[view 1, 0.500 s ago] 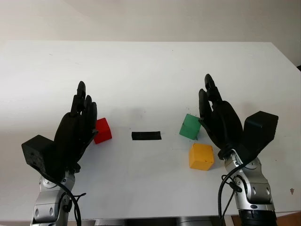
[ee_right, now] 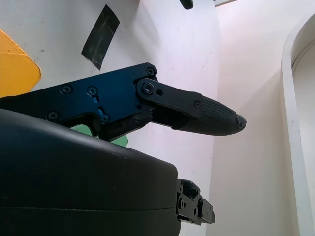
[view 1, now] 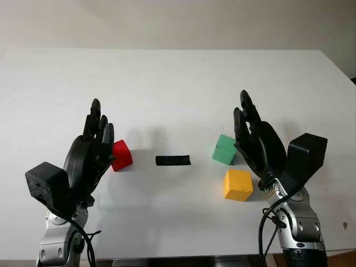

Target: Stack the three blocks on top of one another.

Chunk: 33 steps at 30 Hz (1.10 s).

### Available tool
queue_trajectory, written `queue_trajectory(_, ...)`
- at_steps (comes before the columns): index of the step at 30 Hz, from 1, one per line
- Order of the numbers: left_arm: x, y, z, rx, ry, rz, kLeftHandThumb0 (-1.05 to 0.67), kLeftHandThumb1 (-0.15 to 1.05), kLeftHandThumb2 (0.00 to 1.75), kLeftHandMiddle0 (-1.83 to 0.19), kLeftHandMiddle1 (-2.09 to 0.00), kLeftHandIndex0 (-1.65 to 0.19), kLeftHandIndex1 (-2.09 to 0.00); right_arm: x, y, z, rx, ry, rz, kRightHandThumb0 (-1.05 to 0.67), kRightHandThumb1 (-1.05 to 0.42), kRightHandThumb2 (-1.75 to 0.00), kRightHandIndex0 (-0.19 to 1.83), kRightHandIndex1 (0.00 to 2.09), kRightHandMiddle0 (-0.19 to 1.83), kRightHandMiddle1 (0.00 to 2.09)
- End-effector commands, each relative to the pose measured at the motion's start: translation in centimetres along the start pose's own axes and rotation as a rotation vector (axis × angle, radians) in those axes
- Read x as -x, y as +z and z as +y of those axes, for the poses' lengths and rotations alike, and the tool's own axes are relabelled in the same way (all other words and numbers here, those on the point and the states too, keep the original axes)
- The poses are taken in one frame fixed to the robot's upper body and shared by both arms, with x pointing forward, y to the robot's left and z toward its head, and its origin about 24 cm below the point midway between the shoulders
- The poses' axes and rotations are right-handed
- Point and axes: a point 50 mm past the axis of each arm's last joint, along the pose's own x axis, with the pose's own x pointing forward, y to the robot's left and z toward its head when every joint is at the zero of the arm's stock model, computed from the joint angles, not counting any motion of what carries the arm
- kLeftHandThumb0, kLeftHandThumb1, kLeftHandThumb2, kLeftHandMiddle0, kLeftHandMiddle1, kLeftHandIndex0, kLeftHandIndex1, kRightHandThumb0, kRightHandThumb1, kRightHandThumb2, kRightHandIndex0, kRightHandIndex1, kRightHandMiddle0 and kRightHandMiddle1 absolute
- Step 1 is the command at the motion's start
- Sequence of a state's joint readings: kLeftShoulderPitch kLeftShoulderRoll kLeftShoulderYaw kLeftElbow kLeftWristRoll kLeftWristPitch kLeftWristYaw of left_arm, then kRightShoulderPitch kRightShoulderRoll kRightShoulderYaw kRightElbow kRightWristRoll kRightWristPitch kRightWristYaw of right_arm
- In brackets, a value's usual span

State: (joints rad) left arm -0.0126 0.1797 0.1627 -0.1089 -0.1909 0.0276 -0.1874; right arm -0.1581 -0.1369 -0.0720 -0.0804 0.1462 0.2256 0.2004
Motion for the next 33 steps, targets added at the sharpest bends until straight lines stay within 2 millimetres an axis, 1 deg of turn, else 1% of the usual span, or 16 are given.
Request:
queue_trajectory(1,-0.3,1.1,0.4,-0.032,0.01,-0.052,-0.76,1.05,0.58,0.19,-0.02,0.19,0.0,-0.3,0.8,0.2,0.013,0.003,-0.04,-0.74,-1.05,-0.71,-0.19,0.0,-0.19,0.0)
queue_trajectory(3,-0.1,2.1,0.7,-0.105,0.029,-0.092,-0.74,1.05,0.57,0.19,-0.02,0.19,0.0,-0.3,0.8,0.2,0.008,-0.004,-0.046,-0.74,-1.05,-0.7,-0.19,0.0,-0.19,0.0)
queue_trajectory(6,0.1,3.3,1.0,-0.225,0.073,-0.132,-0.75,1.05,0.52,0.14,-0.05,0.16,-0.03,-0.2,0.9,0.2,0.003,-0.007,-0.049,-0.74,-1.05,-0.7,-0.19,0.0,-0.19,0.0)
queue_trajectory(8,0.3,4.7,1.4,-0.415,0.108,-0.174,-0.78,1.05,0.51,0.13,-0.06,0.14,-0.05,-0.3,0.9,0.2,0.002,-0.006,-0.051,-0.74,-1.05,-0.7,-0.19,0.0,-0.19,0.0)
queue_trajectory(9,0.4,5.4,1.6,-0.487,0.117,-0.192,-0.78,1.05,0.51,0.12,-0.06,0.13,-0.05,-0.3,0.9,0.2,0.003,-0.007,-0.052,-0.74,-1.05,-0.7,-0.19,0.0,-0.19,0.0)
queue_trajectory(11,0.6,6.7,2.0,-0.618,0.151,-0.191,-0.8,1.05,0.46,0.09,-0.07,0.12,-0.06,-0.2,0.9,0.2,0.004,-0.009,-0.053,-0.74,-1.05,-0.7,-0.19,0.0,-0.19,0.0)
queue_trajectory(13,0.9,8.3,2.2,-0.799,0.186,-0.192,-0.81,1.05,0.33,-0.13,-0.1,-0.1,-0.12,-0.2,0.9,0.2,-0.001,-0.007,-0.053,-0.74,-1.05,-0.7,-0.19,0.0,-0.19,0.0)
queue_trajectory(14,0.9,8.9,2.3,-0.887,0.183,-0.178,-0.82,1.05,0.32,-0.17,-0.11,-0.16,-0.13,-0.2,0.9,0.3,0.0,-0.004,-0.055,-0.74,-1.05,-0.7,-0.19,0.0,-0.19,0.0)
queue_trajectory(16,1.0,9.8,2.4,-1.01,0.151,-0.124,-0.85,1.05,0.31,-0.19,-0.1,-0.22,-0.13,-0.2,0.9,0.3,0.002,-0.001,-0.055,-0.73,-1.05,-0.7,-0.19,0.0,-0.19,0.0)
queue_trajectory(18,1.0,10.6,2.3,-1.145,0.108,-0.062,-0.9,1.05,0.31,-0.15,-0.07,-0.24,-0.12,-0.3,0.9,0.4,0.001,-0.002,-0.054,-0.74,-1.05,-0.7,-0.19,0.0,-0.19,0.0)
queue_trajectory(20,0.8,10.7,2.2,-1.236,0.088,-0.023,-0.93,1.05,0.31,-0.11,-0.05,-0.26,-0.12,-0.3,0.9,0.4,-0.002,-0.002,-0.055,-0.74,-1.05,-0.69,-0.19,0.0,-0.19,0.0)
queue_trajectory(25,0.2,10.3,1.5,-1.388,0.055,0.059,-0.96,1.05,0.27,-0.04,-0.03,-0.25,-0.09,-0.3,1.0,0.5,0.005,-0.003,-0.057,-0.73,-1.05,-0.69,-0.19,0.0,-0.19,0.0)
queue_trajectory(28,-0.1,9.7,1.2,-1.425,0.036,0.085,-0.97,1.05,0.25,-0.03,-0.04,-0.27,-0.09,-0.3,0.9,0.5,0.002,-0.005,-0.059,-0.72,-1.05,-0.69,-0.19,0.0,-0.19,0.0)
queue_trajectory(33,-0.5,9.2,0.9,-1.489,-0.033,0.138,-0.97,1.05,0.28,-0.04,-0.06,-0.29,-0.09,-0.4,0.9,0.6,-0.004,-0.012,-0.058,-0.72,-1.05,-0.69,-0.19,0.0,-0.19,0.0)
